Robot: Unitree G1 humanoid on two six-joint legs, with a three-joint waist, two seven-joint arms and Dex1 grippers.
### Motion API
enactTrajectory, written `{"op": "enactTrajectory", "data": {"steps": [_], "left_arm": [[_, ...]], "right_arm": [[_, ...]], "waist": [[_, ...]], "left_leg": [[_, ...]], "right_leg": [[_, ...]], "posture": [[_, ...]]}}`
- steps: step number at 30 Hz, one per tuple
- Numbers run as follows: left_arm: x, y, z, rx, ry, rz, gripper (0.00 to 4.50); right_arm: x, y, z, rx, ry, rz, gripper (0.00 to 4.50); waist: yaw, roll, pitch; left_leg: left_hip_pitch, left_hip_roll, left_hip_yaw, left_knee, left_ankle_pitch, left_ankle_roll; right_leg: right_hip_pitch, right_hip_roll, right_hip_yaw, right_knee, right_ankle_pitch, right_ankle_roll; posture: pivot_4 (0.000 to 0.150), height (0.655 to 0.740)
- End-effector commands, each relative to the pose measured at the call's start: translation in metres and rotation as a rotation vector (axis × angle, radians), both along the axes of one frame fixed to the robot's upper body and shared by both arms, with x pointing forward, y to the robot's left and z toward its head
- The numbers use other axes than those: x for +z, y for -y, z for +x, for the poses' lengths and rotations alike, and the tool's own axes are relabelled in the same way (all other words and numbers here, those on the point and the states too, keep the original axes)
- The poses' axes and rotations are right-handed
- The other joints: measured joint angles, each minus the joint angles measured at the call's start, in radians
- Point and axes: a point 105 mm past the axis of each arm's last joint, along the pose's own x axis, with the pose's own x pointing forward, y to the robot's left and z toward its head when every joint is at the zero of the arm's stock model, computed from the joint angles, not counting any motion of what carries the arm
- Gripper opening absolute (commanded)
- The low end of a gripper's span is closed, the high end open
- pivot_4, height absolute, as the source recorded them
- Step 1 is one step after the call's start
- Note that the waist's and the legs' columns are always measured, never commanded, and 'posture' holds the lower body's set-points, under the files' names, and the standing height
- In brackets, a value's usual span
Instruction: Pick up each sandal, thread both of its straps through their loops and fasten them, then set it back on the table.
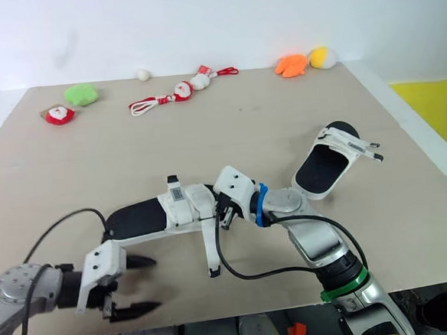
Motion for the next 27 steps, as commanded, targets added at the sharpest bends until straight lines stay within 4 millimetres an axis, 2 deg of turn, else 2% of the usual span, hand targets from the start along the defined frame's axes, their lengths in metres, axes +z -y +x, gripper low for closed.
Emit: {"op": "enactTrajectory", "data": {"steps": [1, 6, 8, 15, 21, 27], "left_arm": [[0.015, -0.008, 0.016, -0.108, 0.333, 0.098, 4.39], [0.025, 0.002, 0.032, -0.275, 0.760, 0.187, 4.39], [0.032, 0.009, 0.034, -0.326, 0.881, 0.180, 4.39], [0.040, 0.026, 0.031, -0.506, 1.166, 0.168, 4.39], [0.029, 0.055, 0.019, -0.643, 1.234, 0.095, 4.39], [0.025, 0.069, 0.023, -0.686, 1.263, 0.096, 4.39]], "right_arm": [[-0.011, 0.002, 0.000, 0.001, -0.035, -0.030, 0.00], [-0.011, 0.002, 0.000, 0.003, -0.033, -0.030, 0.00], [-0.011, 0.002, -0.001, 0.003, -0.034, -0.031, 0.00], [-0.010, 0.002, 0.000, 0.004, -0.031, -0.032, 0.00], [-0.010, 0.001, 0.001, 0.009, -0.030, -0.033, 0.00], [-0.009, 0.000, 0.001, 0.013, -0.027, -0.035, 0.00]], "waist": [[0.000, -0.001, 0.000], [0.003, -0.001, 0.000], [0.004, -0.001, -0.001], [0.004, -0.001, -0.001], [0.003, -0.001, -0.001], [0.004, -0.001, -0.001]], "left_leg": [[0.000, 0.000, 0.001, 0.000, 0.000, 0.000], [-0.002, 0.000, 0.005, -0.001, -0.001, -0.001], [-0.002, 0.000, 0.004, -0.001, -0.001, 0.000], [-0.002, 0.001, 0.005, -0.001, -0.001, 0.000], [-0.002, 0.001, 0.005, -0.001, -0.001, 0.000], [-0.002, 0.001, 0.004, 0.000, -0.001, 0.001]], "right_leg": [[0.000, -0.001, 0.000, -0.001, 0.000, 0.000], [0.002, -0.002, 0.001, -0.001, 0.001, -0.001], [0.002, -0.001, 0.001, 0.000, 0.001, -0.001], [0.002, -0.001, 0.001, 0.000, 0.002, 0.002], [0.003, 0.000, 0.001, 0.000, 0.003, 0.004], [0.003, 0.000, 0.001, 0.001, 0.006, 0.009]], "posture": [[0.150, 0.7400], [0.150, 0.7400], [0.150, 0.7400], [0.150, 0.7400], [0.150, 0.7400], [0.150, 0.7400]]}}
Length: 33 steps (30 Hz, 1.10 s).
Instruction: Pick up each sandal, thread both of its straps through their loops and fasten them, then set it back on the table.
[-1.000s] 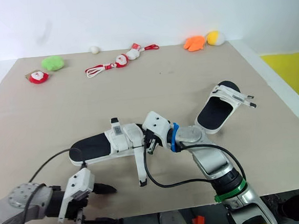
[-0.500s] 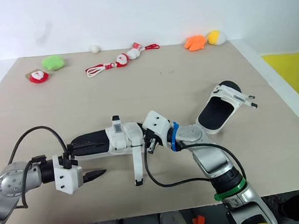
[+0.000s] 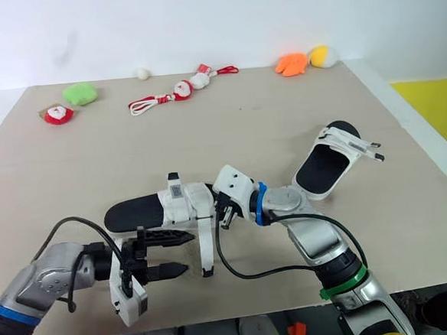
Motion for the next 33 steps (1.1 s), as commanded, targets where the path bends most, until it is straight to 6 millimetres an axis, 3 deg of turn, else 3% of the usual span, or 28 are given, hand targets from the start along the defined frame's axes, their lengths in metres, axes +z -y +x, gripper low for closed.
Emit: {"op": "enactTrajectory", "data": {"steps": [1, 11, 18, 19, 21, 22, 24, 29, 33], "left_arm": [[0.002, 0.010, 0.003, -0.040, 0.048, 0.008, 4.39], [-0.005, 0.038, 0.009, -0.124, 0.040, 0.046, 4.39], [-0.006, 0.045, 0.004, -0.177, 0.033, 0.069, 4.39], [-0.006, 0.046, 0.003, -0.181, 0.031, 0.070, 3.87], [-0.006, 0.046, 0.003, -0.190, 0.031, 0.075, 3.59], [-0.005, 0.046, 0.002, -0.196, 0.030, 0.078, 2.89], [-0.005, 0.046, 0.001, -0.207, 0.031, 0.084, 2.39], [-0.003, 0.044, -0.001, -0.217, 0.016, 0.084, 0.22], [0.004, 0.039, 0.002, -0.180, -0.036, 0.041, 0.06]], "right_arm": [[-0.010, 0.002, 0.000, -0.008, -0.030, -0.032, 0.00], [-0.010, 0.002, -0.003, -0.013, -0.032, -0.033, 0.00], [-0.011, 0.003, -0.004, -0.022, -0.033, -0.029, 0.00], [-0.011, 0.003, -0.004, -0.024, -0.034, -0.029, 0.00], [-0.011, 0.004, -0.004, -0.026, -0.035, -0.029, 0.00], [-0.011, 0.004, -0.004, -0.027, -0.035, -0.028, 0.00], [-0.012, 0.003, -0.004, -0.028, -0.036, -0.027, 0.00], [-0.012, 0.003, -0.004, -0.029, -0.036, -0.026, 0.00], [-0.012, 0.003, -0.004, -0.031, -0.036, -0.026, 0.00]], "waist": [[0.000, 0.000, 0.000], [-0.001, 0.000, 0.000], [0.000, 0.000, 0.000], [-0.001, 0.000, 0.000], [0.000, 0.000, 0.000], [0.000, 0.000, 0.000], [0.000, 0.000, 0.000], [0.000, 0.000, 0.000], [0.000, 0.000, 0.000]], "left_leg": [[0.000, 0.000, 0.000, 0.000, 0.000, 0.000], [0.000, 0.000, -0.001, 0.001, 0.001, 0.001], [0.000, -0.001, -0.002, 0.001, 0.001, 0.001], [0.001, -0.001, -0.002, 0.001, 0.001, 0.001], [0.001, -0.001, -0.002, 0.001, 0.001, 0.001], [0.001, -0.001, -0.003, 0.001, 0.001, 0.001], [0.001, -0.001, -0.003, 0.001, 0.001, 0.001], [0.001, -0.001, -0.004, 0.001, 0.001, 0.001], [0.001, -0.002, -0.004, 0.001, 0.001, 0.001]], "right_leg": [[0.000, 0.000, 0.000, 0.000, 0.000, 0.000], [0.001, 0.001, 0.000, 0.000, 0.002, 0.003], [0.002, 0.001, 0.001, 0.000, 0.001, 0.004], [0.003, 0.001, 0.001, 0.000, 0.001, 0.004], [0.003, 0.001, 0.001, 0.000, 0.001, 0.004], [0.003, 0.001, 0.001, 0.000, 0.001, 0.004], [0.003, 0.001, 0.001, 0.000, 0.001, 0.004], [0.004, 0.001, 0.001, 0.000, 0.001, 0.004], [0.004, 0.001, 0.001, 0.000, 0.001, 0.004]], "posture": [[0.150, 0.7400], [0.150, 0.7400], [0.150, 0.7400], [0.150, 0.7400], [0.150, 0.7400], [0.150, 0.7400], [0.150, 0.7400], [0.150, 0.7400], [0.150, 0.7400]]}}
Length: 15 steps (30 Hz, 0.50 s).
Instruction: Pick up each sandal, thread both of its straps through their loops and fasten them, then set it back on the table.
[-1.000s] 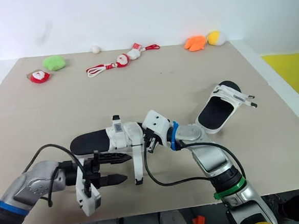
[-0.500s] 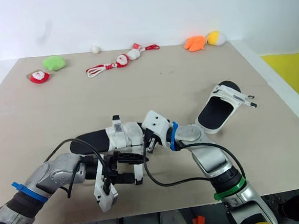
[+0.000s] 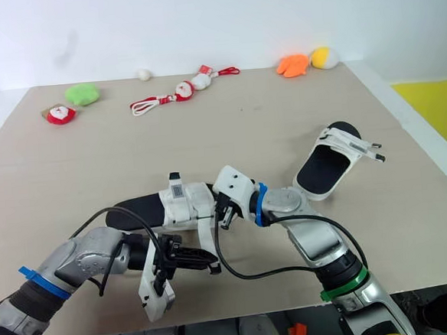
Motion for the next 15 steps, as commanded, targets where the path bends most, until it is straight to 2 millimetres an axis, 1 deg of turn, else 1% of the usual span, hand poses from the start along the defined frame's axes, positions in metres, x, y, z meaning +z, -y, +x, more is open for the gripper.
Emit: {"op": "enactTrajectory", "data": {"steps": [1, 4, 8, 12, 13, 14, 15], "left_arm": [[0.019, -0.005, 0.002, 0.036, -0.058, -0.074, 0.06], [0.033, -0.007, 0.007, 0.119, -0.216, -0.147, 0.06], [0.049, -0.008, 0.009, 0.193, -0.445, -0.237, 0.06], [0.046, -0.014, 0.002, 0.273, -0.824, -0.226, 0.06], [0.046, -0.016, 0.000, 0.274, -0.869, -0.215, 0.06], [0.045, -0.018, -0.003, 0.289, -0.963, -0.198, 0.06], [0.046, -0.021, -0.007, 0.287, -1.022, -0.176, 0.06]], "right_arm": [[-0.011, 0.002, -0.003, -0.009, -0.038, -0.022, 0.00], [-0.012, 0.002, -0.003, -0.009, -0.039, -0.022, 0.00], [-0.013, 0.001, -0.003, -0.007, -0.040, -0.021, 0.00], [-0.012, 0.001, -0.001, -0.011, -0.037, -0.022, 0.00], [-0.012, 0.002, -0.001, -0.011, -0.037, -0.023, 0.00], [-0.012, 0.002, -0.001, -0.011, -0.037, -0.023, 0.00], [-0.012, 0.002, -0.001, -0.011, -0.036, -0.023, 0.00]], "waist": [[0.000, 0.000, 0.000], [0.000, 0.000, 0.000], [-0.001, 0.000, 0.000], [-0.003, 0.000, 0.000], [-0.003, 0.000, 0.000], [-0.003, 0.000, 0.000], [-0.003, 0.000, 0.000]], "left_leg": [[0.000, 0.000, 0.000, 0.000, 0.000, 0.000], [0.000, 0.000, 0.000, 0.000, 0.000, 0.000], [0.000, 0.000, 0.000, 0.000, 0.000, 0.000], [0.000, 0.001, -0.001, 0.000, 0.000, 0.000], [0.001, 0.001, -0.001, 0.000, 0.000, 0.000], [0.001, 0.001, -0.001, 0.000, 0.000, 0.000], [0.001, 0.002, -0.002, 0.000, 0.000, 0.000]], "right_leg": [[0.000, 0.000, 0.000, 0.000, 0.000, 0.000], [0.000, 0.000, 0.000, 0.000, 0.000, 0.000], [0.000, 0.000, 0.000, 0.001, 0.000, 0.000], [0.000, 0.002, 0.000, 0.002, -0.001, 0.000], [0.000, 0.002, 0.000, 0.002, -0.001, -0.001], [0.000, 0.002, 0.000, 0.002, -0.001, -0.001], [0.000, 0.003, -0.001, 0.002, -0.002, -0.003]], "posture": [[0.150, 0.7400], [0.150, 0.7400], [0.150, 0.7400], [0.150, 0.7400], [0.150, 0.7400], [0.150, 0.7400], [0.150, 0.7400]]}}
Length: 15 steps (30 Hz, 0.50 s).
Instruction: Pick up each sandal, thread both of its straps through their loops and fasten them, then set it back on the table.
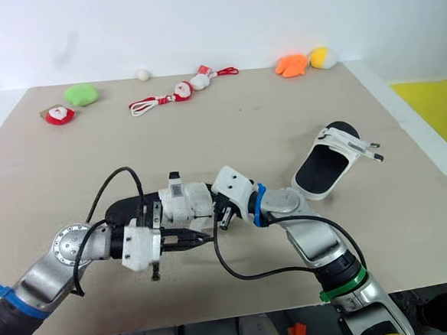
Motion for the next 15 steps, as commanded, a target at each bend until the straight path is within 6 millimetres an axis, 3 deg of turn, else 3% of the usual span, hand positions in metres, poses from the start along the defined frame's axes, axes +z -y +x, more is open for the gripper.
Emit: {"op": "enactTrajectory", "data": {"steps": [1, 3, 5, 9, 15], "left_arm": [[0.012, -0.005, -0.011, -0.034, -0.177, -0.021, 0.06], [0.012, -0.014, -0.022, -0.080, -0.343, 0.014, 0.06], [0.018, -0.017, -0.021, -0.073, -0.407, -0.009, 0.06], [0.044, -0.017, -0.028, -0.134, -0.573, -0.100, 0.06], [0.058, -0.015, -0.015, -0.104, -0.661, -0.223, 0.06]], "right_arm": [[-0.011, 0.004, 0.000, -0.017, -0.039, -0.026, 0.00], [-0.010, 0.005, 0.001, -0.017, -0.036, -0.026, 0.00], [-0.010, 0.005, 0.001, -0.019, -0.034, -0.027, 0.00], [-0.009, 0.006, 0.002, -0.021, -0.033, -0.026, 0.00], [-0.009, 0.005, 0.002, -0.024, -0.033, -0.023, 0.00]], "waist": [[0.000, 0.000, 0.000], [-0.001, 0.000, 0.000], [-0.002, 0.000, 0.000], [-0.002, 0.000, 0.000], [-0.001, 0.000, 0.000]], "left_leg": [[0.000, 0.000, 0.000, 0.000, 0.000, 0.000], [0.000, 0.000, 0.000, 0.000, 0.000, 0.000], [0.000, 0.001, 0.000, 0.000, 0.000, 0.000], [0.000, 0.003, 0.000, 0.000, 0.000, 0.000], [0.000, 0.004, 0.000, 0.000, 0.000, 0.000]], "right_leg": [[0.000, 0.000, 0.000, 0.000, -0.001, -0.001], [0.000, 0.000, 0.000, 0.000, -0.001, -0.002], [0.000, 0.001, 0.000, 0.000, -0.001, -0.002], [-0.001, 0.003, -0.001, 0.000, -0.001, -0.003], [-0.001, 0.004, -0.001, 0.000, -0.002, -0.003]], "posture": [[0.150, 0.7400], [0.150, 0.7400], [0.150, 0.7400], [0.150, 0.7400], [0.150, 0.7400]]}}
